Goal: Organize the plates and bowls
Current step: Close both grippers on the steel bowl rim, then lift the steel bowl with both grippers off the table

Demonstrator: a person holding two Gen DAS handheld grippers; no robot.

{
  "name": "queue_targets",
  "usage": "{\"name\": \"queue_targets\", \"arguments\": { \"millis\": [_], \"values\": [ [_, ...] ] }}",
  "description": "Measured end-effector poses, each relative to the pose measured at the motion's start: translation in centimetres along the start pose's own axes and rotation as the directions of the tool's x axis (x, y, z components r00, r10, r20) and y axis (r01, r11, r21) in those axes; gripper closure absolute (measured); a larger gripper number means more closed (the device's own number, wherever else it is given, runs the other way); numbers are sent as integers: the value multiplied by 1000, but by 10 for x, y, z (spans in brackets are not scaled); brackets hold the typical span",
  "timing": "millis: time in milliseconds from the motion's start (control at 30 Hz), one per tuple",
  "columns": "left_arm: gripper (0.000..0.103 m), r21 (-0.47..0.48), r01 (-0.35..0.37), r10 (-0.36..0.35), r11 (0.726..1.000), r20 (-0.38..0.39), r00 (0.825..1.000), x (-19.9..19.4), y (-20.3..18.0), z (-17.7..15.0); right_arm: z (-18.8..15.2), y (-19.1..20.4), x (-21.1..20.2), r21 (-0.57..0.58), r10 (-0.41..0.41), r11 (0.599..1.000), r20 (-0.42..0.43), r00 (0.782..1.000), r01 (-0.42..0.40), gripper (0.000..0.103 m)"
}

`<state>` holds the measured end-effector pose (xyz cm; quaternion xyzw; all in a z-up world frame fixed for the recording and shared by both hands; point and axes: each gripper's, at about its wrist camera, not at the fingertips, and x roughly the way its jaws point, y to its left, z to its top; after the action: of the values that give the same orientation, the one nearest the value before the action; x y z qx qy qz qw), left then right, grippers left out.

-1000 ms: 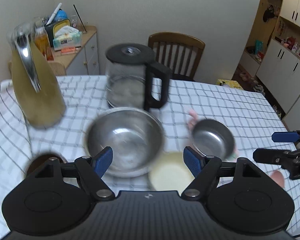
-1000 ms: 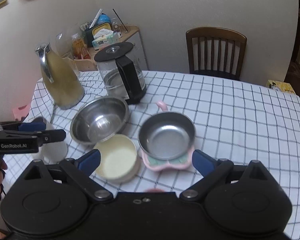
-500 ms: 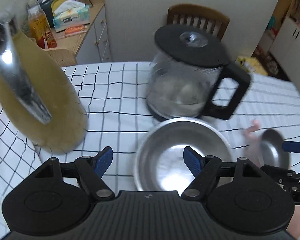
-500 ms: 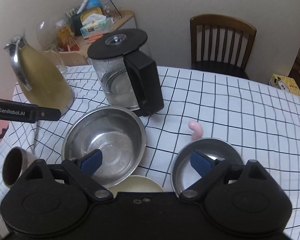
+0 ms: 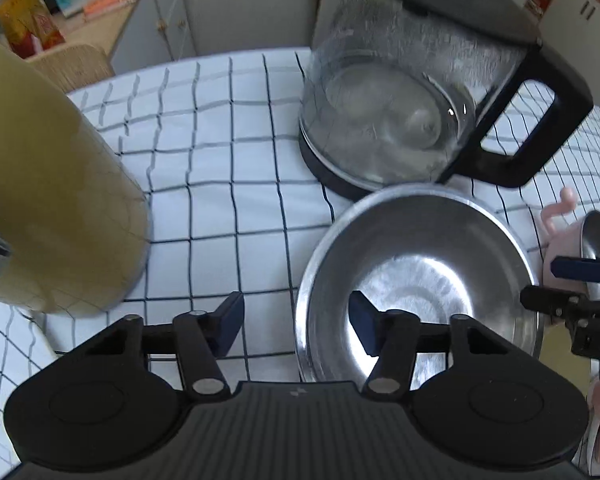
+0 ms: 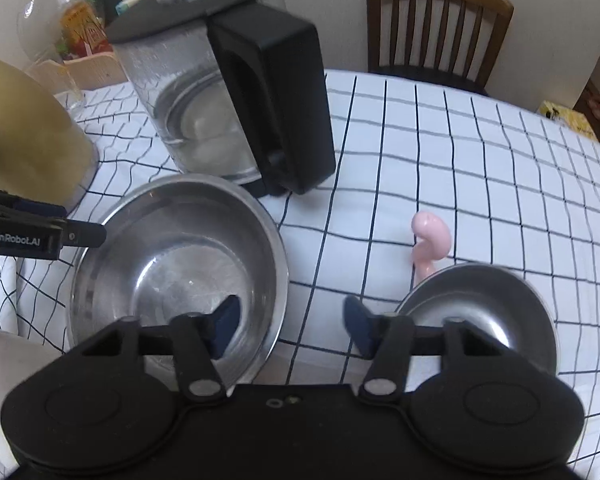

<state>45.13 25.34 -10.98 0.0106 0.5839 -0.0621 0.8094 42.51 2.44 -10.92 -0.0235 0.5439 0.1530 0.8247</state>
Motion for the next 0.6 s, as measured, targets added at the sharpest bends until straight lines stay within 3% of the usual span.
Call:
{"name": "queue_targets", "arguments": {
  "millis": [300,467,600],
  "values": [
    [82,36,15,-13,999,-61,998,12,-3,-9,-2,2,12,8,39,999,-41,998,-38,73],
    [89,44,4,-2,999,-59,998,10,-6,-8,-5,5,12,11,37,999,-32,999,-36,89],
    [89,19,-18,19,1000,-34,999,5,-5,-8,-3,11,9,4,26,1000,-16,1000,-26,90]
  ]
}}
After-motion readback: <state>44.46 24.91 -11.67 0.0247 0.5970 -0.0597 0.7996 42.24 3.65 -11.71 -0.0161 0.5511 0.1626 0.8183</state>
